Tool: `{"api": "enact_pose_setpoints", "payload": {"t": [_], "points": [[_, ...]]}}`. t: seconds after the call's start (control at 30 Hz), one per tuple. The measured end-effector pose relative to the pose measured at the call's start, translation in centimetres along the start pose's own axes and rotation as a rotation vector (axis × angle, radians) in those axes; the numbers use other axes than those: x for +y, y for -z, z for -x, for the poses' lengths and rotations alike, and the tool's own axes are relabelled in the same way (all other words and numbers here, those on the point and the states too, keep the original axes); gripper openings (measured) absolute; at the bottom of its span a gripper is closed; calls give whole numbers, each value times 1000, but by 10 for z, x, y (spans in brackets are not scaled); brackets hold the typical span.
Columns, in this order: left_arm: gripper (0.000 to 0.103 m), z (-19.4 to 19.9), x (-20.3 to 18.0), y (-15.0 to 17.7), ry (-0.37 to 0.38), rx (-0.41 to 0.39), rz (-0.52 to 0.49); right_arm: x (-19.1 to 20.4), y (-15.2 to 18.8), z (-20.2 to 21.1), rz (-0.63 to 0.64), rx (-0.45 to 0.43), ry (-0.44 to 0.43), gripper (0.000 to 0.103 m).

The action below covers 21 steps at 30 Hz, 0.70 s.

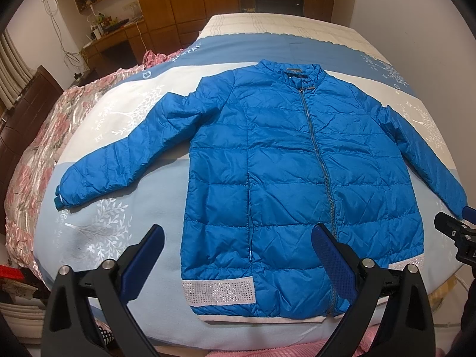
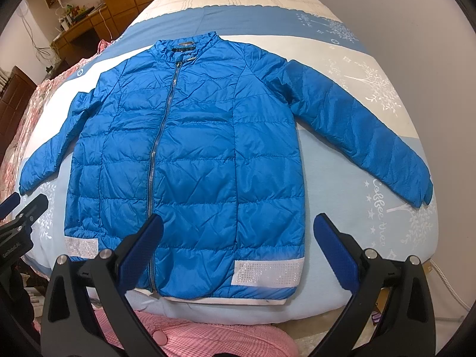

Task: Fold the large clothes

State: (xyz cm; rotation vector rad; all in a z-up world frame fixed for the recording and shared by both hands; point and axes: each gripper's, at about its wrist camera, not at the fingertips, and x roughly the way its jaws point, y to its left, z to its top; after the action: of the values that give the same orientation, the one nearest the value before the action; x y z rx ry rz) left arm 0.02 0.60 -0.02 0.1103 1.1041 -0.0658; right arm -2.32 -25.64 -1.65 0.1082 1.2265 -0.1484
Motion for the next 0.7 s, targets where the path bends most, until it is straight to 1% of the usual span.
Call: {"api": "enact_pose_setpoints", "payload": {"t": [0.7], "points": [[99, 0, 0, -1, -2, 0, 1, 0, 1, 0, -1, 3, -1, 100]]}}
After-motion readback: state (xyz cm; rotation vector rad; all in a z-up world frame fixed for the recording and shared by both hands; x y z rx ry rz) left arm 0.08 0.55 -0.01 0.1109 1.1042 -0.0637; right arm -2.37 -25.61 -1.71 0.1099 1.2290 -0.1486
